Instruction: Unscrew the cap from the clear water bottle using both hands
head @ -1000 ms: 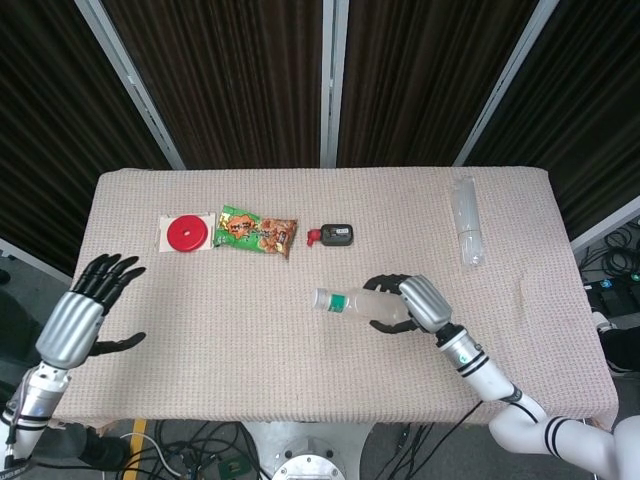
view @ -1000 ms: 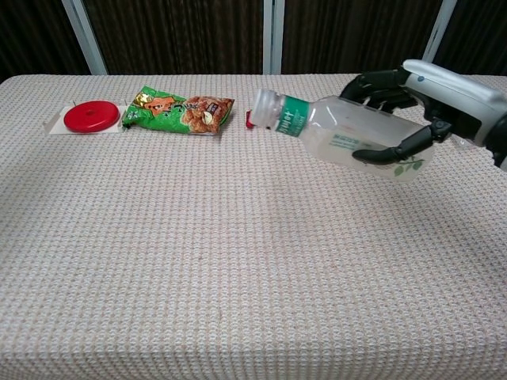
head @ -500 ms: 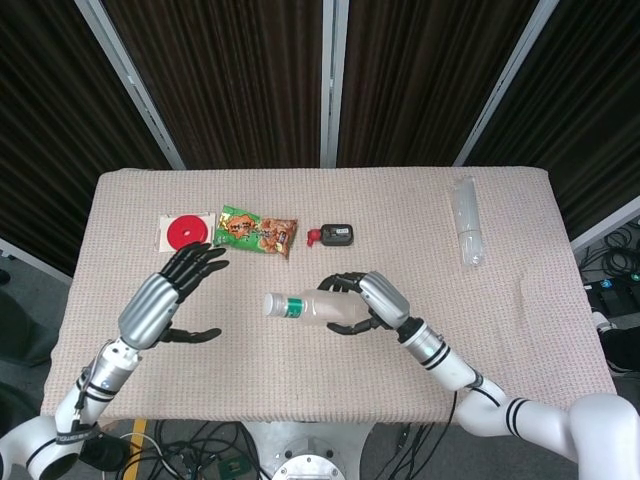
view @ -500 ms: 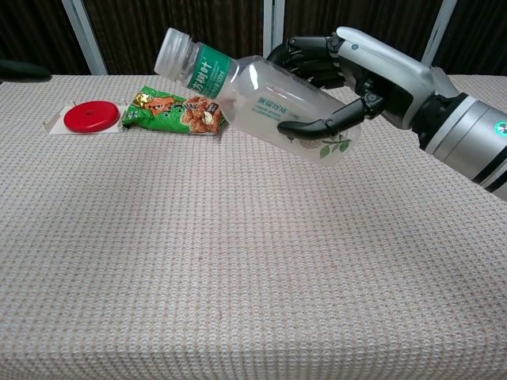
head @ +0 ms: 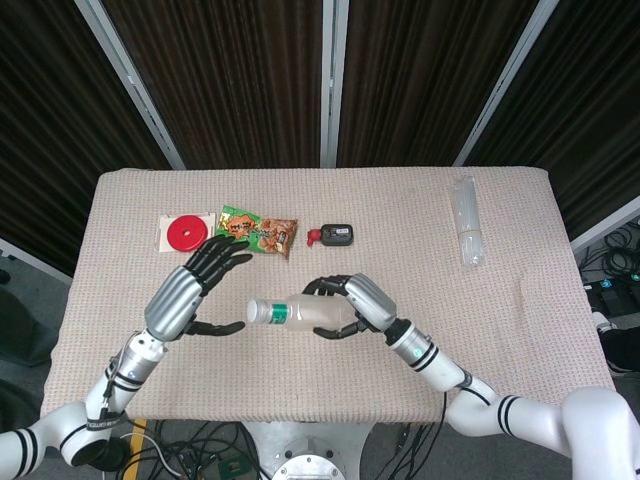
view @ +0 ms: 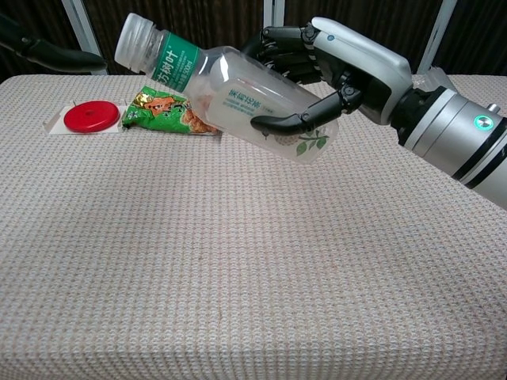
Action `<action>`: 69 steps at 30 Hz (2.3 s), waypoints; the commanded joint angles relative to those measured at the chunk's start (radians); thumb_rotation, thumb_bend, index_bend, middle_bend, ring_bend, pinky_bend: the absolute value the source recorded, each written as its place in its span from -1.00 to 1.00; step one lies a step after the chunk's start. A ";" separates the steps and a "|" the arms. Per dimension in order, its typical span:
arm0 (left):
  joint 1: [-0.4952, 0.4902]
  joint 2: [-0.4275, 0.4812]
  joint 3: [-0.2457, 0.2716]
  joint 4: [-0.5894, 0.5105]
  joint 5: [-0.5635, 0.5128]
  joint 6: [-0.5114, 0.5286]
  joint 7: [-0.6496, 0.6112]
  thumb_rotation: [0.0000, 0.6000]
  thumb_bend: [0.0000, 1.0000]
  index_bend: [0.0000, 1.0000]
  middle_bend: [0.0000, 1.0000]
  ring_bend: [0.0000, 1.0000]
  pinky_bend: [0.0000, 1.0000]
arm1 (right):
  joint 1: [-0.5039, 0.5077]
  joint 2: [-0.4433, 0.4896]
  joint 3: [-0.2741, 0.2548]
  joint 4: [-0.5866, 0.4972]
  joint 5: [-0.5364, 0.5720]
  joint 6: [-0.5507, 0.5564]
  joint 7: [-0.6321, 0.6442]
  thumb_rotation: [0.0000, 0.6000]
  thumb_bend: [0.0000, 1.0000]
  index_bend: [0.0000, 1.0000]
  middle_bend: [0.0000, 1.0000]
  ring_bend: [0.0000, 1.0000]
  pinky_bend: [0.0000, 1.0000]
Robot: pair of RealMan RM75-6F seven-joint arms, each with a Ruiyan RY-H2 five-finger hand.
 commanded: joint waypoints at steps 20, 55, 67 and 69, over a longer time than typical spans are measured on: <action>-0.029 -0.021 0.010 -0.022 -0.013 0.028 0.005 1.00 -1.00 -0.73 -0.86 -1.00 -1.00 | 0.003 0.003 -0.026 -0.032 0.011 0.004 -0.054 1.00 0.16 0.36 0.13 -0.05 0.23; -0.045 -0.029 0.027 -0.028 -0.015 0.046 0.007 1.00 -1.00 -0.73 -0.86 -1.00 -1.00 | 0.023 -0.009 -0.030 -0.033 0.034 -0.023 -0.089 1.00 0.16 0.37 0.15 -0.04 0.24; -0.039 -0.021 0.037 -0.028 -0.021 0.051 0.015 1.00 -1.00 -0.73 -0.86 -1.00 -1.00 | 0.017 -0.002 -0.020 -0.037 0.041 -0.006 -0.089 1.00 0.16 0.37 0.15 -0.04 0.24; -0.038 -0.023 0.038 -0.022 -0.026 0.050 0.016 1.00 -1.00 -0.73 -0.86 -1.00 -1.00 | 0.015 0.002 -0.022 -0.041 0.038 0.000 -0.088 1.00 0.16 0.37 0.15 -0.04 0.24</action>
